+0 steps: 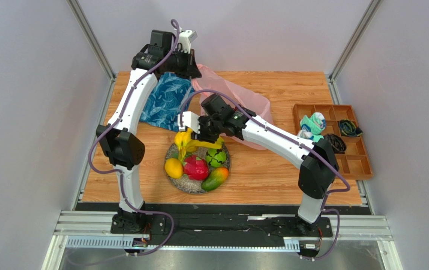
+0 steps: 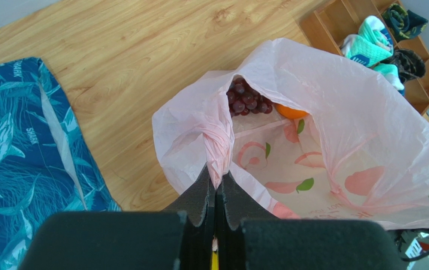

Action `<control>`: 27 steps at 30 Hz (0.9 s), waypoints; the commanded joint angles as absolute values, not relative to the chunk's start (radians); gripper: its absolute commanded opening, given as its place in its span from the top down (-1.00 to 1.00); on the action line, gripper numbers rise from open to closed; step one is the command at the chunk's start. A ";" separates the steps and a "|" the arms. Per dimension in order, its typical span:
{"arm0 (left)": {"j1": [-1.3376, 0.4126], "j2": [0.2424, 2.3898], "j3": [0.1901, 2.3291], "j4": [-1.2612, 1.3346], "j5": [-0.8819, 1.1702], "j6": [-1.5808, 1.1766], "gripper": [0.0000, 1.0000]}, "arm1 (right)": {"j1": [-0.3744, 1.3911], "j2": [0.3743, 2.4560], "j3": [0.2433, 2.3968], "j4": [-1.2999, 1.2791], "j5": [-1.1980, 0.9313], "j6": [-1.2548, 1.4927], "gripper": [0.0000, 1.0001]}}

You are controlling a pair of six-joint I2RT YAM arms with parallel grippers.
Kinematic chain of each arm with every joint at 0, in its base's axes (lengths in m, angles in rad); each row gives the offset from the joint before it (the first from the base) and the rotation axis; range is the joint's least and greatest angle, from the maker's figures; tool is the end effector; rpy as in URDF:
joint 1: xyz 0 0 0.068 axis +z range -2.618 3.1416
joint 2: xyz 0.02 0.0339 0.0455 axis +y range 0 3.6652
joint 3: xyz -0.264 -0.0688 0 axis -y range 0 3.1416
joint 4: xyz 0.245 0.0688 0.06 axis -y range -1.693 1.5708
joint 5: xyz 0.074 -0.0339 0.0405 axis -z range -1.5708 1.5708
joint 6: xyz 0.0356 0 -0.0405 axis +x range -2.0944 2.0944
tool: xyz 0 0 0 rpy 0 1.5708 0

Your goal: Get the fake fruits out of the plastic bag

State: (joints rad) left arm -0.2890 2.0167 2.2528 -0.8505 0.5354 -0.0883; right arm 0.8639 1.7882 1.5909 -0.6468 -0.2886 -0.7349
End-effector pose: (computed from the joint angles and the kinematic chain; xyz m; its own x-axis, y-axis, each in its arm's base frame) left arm 0.4199 -0.1438 0.4070 -0.6073 0.1014 -0.7880 0.5935 0.7173 -0.3650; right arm 0.2526 0.3113 0.3013 0.2110 -0.7427 -0.6355 -0.9574 -0.0258 -0.2877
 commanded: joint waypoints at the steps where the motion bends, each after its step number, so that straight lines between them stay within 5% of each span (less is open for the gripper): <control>1: -0.285 1.922 2.240 -0.842 0.577 -0.080 1.00 | 0.870 1.795 1.643 -0.607 -0.109 -0.715 0.52; 11: -0.285 1.907 2.215 -0.838 0.612 -0.095 1.00 | 0.870 1.776 1.508 -0.603 0.116 -0.589 0.61; 22: -0.287 1.899 2.192 -0.836 0.606 -0.086 1.00 | 0.877 1.801 1.493 -0.673 0.069 -0.433 0.61; 27: -0.287 1.902 2.191 -0.839 0.600 -0.077 1.00 | 0.879 1.832 1.482 -0.690 0.067 -0.396 0.33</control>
